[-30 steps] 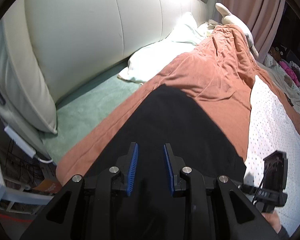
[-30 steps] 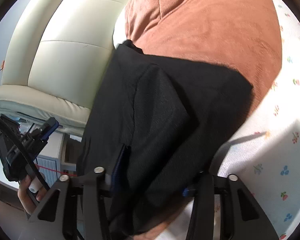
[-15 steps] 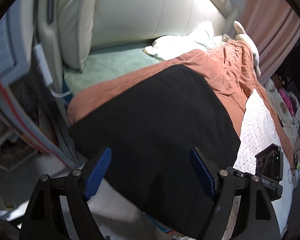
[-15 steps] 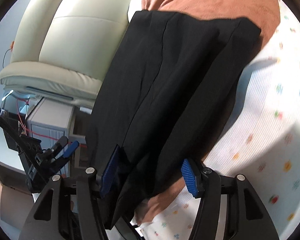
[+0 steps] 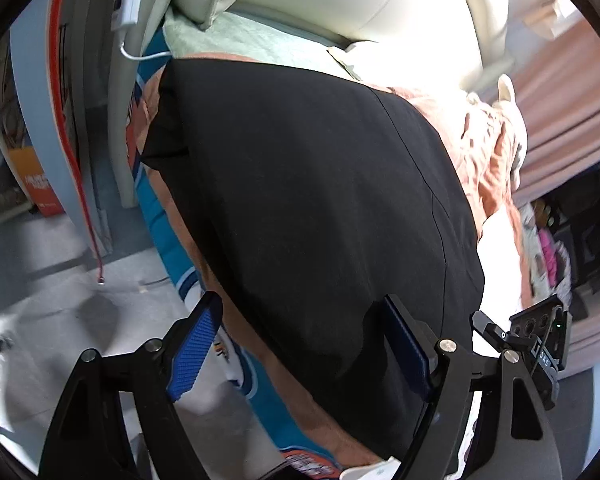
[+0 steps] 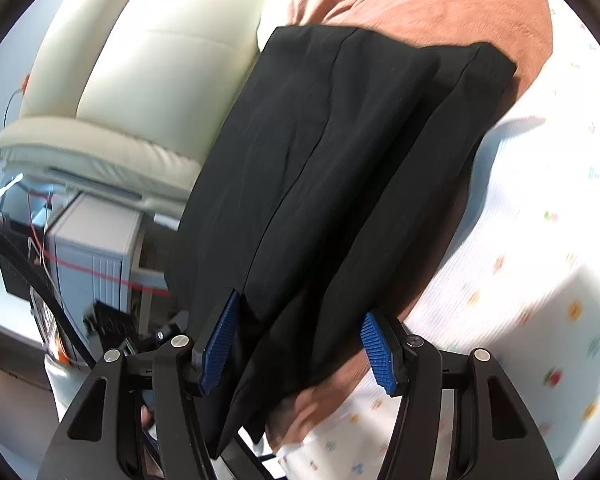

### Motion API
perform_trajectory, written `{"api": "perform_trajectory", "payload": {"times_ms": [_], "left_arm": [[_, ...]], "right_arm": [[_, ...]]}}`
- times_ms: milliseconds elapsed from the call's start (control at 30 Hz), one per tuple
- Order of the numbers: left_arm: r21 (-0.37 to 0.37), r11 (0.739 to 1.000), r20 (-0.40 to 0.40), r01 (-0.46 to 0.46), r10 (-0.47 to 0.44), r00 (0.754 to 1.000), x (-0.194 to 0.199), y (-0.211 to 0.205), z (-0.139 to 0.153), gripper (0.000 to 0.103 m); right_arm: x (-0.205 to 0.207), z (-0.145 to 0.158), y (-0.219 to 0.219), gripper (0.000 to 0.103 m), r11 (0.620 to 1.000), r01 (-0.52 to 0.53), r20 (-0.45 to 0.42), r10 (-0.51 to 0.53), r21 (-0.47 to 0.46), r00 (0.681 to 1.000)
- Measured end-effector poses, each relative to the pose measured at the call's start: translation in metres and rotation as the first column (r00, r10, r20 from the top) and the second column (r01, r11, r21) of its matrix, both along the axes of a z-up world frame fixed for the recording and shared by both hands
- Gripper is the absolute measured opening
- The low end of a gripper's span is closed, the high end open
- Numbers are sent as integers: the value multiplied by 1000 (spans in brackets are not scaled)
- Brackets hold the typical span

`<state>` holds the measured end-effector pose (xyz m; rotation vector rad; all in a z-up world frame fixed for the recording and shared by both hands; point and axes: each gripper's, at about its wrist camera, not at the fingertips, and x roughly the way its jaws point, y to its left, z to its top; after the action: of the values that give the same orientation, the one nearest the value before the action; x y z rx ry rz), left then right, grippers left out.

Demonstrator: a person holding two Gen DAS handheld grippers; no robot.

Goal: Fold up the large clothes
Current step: 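Lower the folded jacket onto the orange blanket with both tools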

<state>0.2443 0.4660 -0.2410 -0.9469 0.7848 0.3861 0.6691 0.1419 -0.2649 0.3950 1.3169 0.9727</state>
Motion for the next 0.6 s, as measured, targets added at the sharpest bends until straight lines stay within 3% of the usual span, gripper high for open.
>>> {"api": "perform_trajectory", "payload": {"times_ms": [133,200,233,300,367,467,600], "left_arm": [[-6,999,48,-34,34,998,0,9,-5,81],[39,998,59,-56,53,997,1,13,0,68],[34,998,66,-58,55,996,3,17,1,55],[19,998,59,-52,51,997,6,24,-1,48],[33,999,46,-37,35,998,12,27,-1,41],[52,998,35,-24,22,999,20,32,0,37],[73,997,21,-19,18,1000,29,42,5,37]], "right_arm": [[30,-8,-4,58,997,82,-32,-82,1,996],[40,-7,-8,58,991,133,-25,-133,10,991],[48,-7,-11,58,985,174,-4,-174,11,985],[54,-7,-11,57,981,195,16,-196,16,981],[58,-8,-5,30,984,176,32,-177,21,984],[59,-8,-5,17,987,160,53,-161,21,985],[54,-7,-9,13,986,168,69,-169,24,983]]}}
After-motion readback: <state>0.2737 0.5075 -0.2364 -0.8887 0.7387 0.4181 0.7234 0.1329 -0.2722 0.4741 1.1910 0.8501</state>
